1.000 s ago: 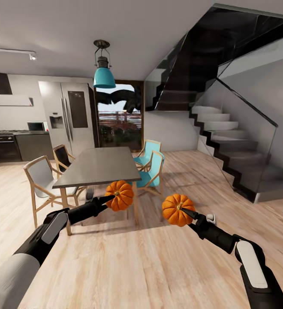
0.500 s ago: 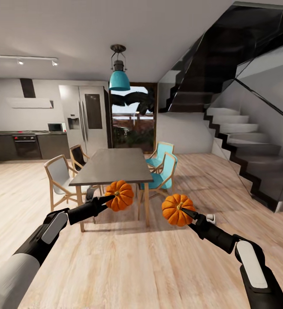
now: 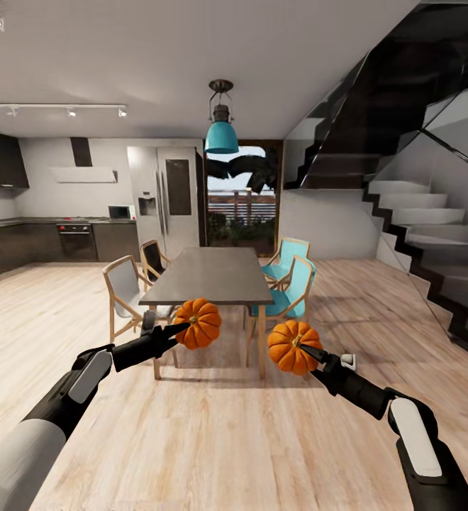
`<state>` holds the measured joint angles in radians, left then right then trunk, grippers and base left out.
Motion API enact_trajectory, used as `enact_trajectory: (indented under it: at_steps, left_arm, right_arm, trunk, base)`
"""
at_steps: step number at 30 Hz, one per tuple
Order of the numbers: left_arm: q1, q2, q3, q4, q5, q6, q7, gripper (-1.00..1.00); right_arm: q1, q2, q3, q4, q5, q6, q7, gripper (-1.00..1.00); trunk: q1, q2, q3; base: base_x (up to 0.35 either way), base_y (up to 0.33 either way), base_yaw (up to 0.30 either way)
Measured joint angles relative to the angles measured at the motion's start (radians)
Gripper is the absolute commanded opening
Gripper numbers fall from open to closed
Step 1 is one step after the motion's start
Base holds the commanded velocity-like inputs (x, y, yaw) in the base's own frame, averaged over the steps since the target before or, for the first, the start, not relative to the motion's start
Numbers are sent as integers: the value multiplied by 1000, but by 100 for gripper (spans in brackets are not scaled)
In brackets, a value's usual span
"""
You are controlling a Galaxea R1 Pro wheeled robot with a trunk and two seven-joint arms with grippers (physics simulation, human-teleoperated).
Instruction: Place each of the two pumpkins and all three candles from the living room inside a cabinet in the living room (use any cabinet), then make sure every cabinet is closed, and position the cauldron so it is next to a table in the living room.
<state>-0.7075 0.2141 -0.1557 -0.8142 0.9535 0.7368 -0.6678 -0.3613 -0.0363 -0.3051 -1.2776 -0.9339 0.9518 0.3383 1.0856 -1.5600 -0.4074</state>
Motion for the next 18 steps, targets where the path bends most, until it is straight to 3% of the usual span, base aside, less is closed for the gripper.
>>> enact_trajectory:
  at_steps: [18]
  left_arm:
    - [0,0,0,1,-1,0,0,-100]
  right_arm:
    - [0,-2,22,0,0,-5,0,-100]
  trunk:
    - [0,0,14]
  base:
    - [0,0,208]
